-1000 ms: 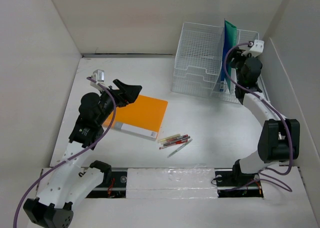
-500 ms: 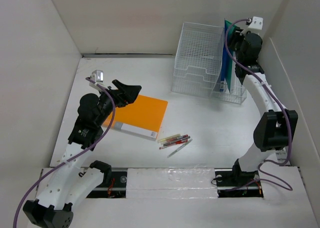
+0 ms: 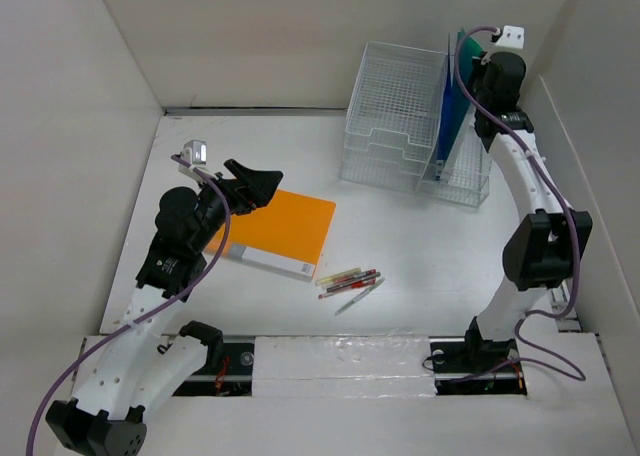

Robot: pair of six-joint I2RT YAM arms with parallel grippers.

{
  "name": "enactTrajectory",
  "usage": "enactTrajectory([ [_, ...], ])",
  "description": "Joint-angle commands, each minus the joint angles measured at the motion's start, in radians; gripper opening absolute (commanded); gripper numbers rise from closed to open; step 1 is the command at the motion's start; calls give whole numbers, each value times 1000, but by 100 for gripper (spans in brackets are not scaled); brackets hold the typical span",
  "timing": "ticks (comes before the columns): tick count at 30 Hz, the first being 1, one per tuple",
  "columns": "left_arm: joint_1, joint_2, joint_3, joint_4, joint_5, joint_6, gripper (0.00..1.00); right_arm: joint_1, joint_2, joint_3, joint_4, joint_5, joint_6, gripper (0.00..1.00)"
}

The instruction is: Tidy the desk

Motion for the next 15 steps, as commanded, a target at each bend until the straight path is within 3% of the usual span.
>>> enactTrajectory([
  [1, 3, -18, -4, 54, 17, 5, 81, 3, -65, -24, 17, 11, 64, 3],
  [4, 3, -17, -4, 55, 18, 5, 81, 3, -120, -75, 66, 31, 58, 0],
  [6, 3, -20, -6, 57, 20, 5, 81, 3, -159, -156, 202, 43, 48, 0],
  [7, 3, -21, -6, 57, 20, 4, 81, 3, -213, -229, 370, 23, 15, 0],
  [15, 3, -18, -9, 58, 21, 2, 81, 12, -237, -382, 652, -6, -109, 0],
])
